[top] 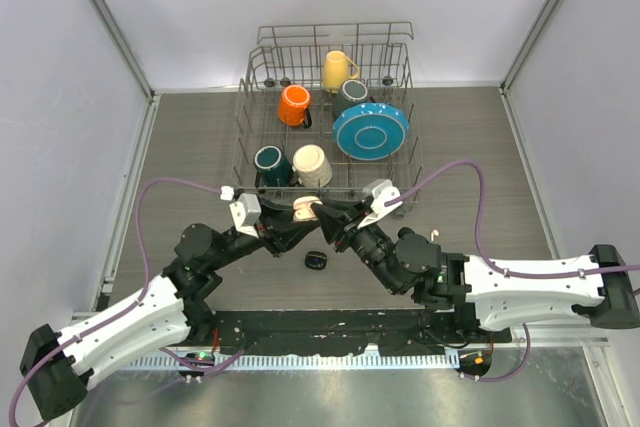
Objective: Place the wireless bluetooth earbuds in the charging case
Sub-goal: Place the earbud in the charging case.
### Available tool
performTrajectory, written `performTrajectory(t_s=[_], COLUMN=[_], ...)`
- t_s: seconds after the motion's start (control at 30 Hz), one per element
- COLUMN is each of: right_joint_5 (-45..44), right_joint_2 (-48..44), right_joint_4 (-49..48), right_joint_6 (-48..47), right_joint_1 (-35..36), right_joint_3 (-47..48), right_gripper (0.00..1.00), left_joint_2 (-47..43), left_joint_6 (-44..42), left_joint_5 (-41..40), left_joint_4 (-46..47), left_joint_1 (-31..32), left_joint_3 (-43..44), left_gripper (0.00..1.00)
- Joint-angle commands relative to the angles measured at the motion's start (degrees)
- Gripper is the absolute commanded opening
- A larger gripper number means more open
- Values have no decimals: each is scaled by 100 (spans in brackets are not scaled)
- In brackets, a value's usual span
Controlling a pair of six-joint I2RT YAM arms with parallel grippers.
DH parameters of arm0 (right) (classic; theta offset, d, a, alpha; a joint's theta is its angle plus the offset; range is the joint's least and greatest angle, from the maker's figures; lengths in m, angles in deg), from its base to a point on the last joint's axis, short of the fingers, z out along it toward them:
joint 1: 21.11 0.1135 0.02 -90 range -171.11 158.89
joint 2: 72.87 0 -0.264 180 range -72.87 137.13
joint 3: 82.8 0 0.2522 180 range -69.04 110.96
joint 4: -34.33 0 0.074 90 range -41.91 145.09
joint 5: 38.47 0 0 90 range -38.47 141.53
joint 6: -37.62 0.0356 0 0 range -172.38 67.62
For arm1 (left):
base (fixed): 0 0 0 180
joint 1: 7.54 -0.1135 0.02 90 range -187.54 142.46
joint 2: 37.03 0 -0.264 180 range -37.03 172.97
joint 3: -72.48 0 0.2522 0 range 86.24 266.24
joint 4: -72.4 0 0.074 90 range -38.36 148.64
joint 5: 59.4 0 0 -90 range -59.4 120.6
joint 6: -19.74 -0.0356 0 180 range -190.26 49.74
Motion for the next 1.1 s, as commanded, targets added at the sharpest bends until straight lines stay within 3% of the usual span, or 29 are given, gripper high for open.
performTrajectory(t_s=[0.0, 0.37, 0.77, 1.07], right_joint_5=[-8, -34, -315, 115], right_joint_2=[-179, -188, -82, -29], right_joint_4=[378, 441, 475, 985], right_joint_6=[140, 79, -527, -493], right_joint_1=[-23, -23, -23, -23], right_joint_3=[-123, 18, 334, 501], right_gripper=[1, 1, 1, 1], left_joint_2=[-218, -174, -262, -262], left_joint_6=[40, -13, -373, -400], left_joint_5=[-371, -143, 218, 95], left_joint_4=[836, 775, 2, 45], left_joint_1=[-9, -9, -9, -9], left_joint_3=[54, 54, 221, 203], left_gripper=[0, 0, 0, 0])
